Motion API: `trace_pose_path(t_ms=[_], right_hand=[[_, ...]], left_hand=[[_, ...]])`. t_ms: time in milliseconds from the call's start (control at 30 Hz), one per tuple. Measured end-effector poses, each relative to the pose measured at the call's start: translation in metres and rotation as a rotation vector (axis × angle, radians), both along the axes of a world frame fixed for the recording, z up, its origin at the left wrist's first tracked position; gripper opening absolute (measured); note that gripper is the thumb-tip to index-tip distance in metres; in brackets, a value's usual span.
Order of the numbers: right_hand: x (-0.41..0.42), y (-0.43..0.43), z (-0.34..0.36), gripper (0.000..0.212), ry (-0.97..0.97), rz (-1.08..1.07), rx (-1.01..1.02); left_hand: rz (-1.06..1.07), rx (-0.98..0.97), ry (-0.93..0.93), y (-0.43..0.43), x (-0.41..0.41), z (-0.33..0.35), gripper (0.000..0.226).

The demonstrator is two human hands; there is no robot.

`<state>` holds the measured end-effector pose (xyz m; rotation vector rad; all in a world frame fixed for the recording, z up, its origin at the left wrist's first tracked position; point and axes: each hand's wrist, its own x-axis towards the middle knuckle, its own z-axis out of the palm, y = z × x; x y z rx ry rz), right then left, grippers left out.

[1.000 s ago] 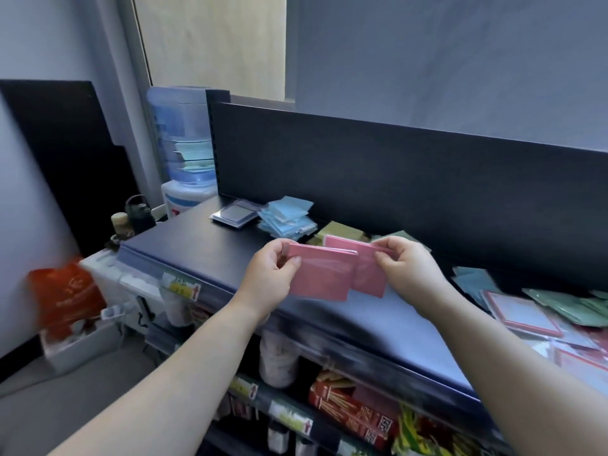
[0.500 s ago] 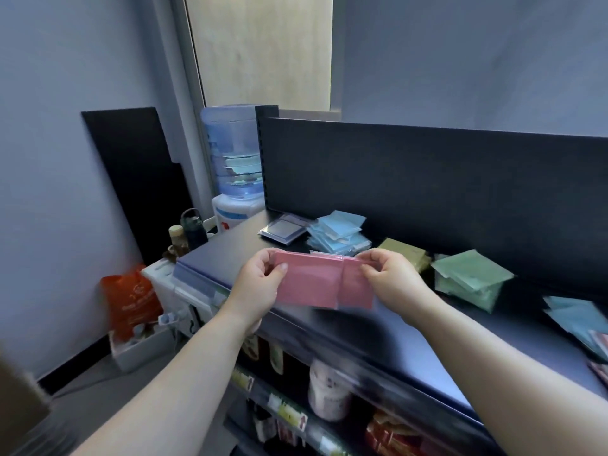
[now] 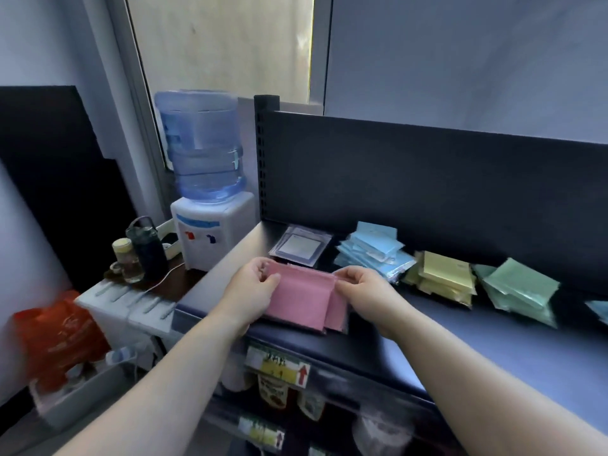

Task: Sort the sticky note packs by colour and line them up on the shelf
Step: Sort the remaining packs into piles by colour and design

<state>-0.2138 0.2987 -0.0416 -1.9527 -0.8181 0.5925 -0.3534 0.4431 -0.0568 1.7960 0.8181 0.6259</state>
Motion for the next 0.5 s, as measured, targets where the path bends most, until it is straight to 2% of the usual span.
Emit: trace_pose_path(t_ms=[100,267,367,500], right_hand=[[-0.011,0.008,-0.001,0.019,-0.065,-0.048,-0.047],[-0.02,0.001,0.003,0.039,-0.223,-0.08,-0.17],[-0.021,-0.013,0.008,0.045,-0.292,-0.107,-0.227],[-0.016,-0.042,0.015,0.04,-0.376,-0.195,-0.231]], left_hand=[[-0.008,0.274,0.281,0.015,0.002,0.001,0.023],[-0.111,0.446,0.516,0.018,0.01,0.004,0.043],[-0.157,0.554,0.502,0.004,0.022,0.011,0.054],[-0.286,0.69,0.352,-0.03,0.044,0.021,0.048]])
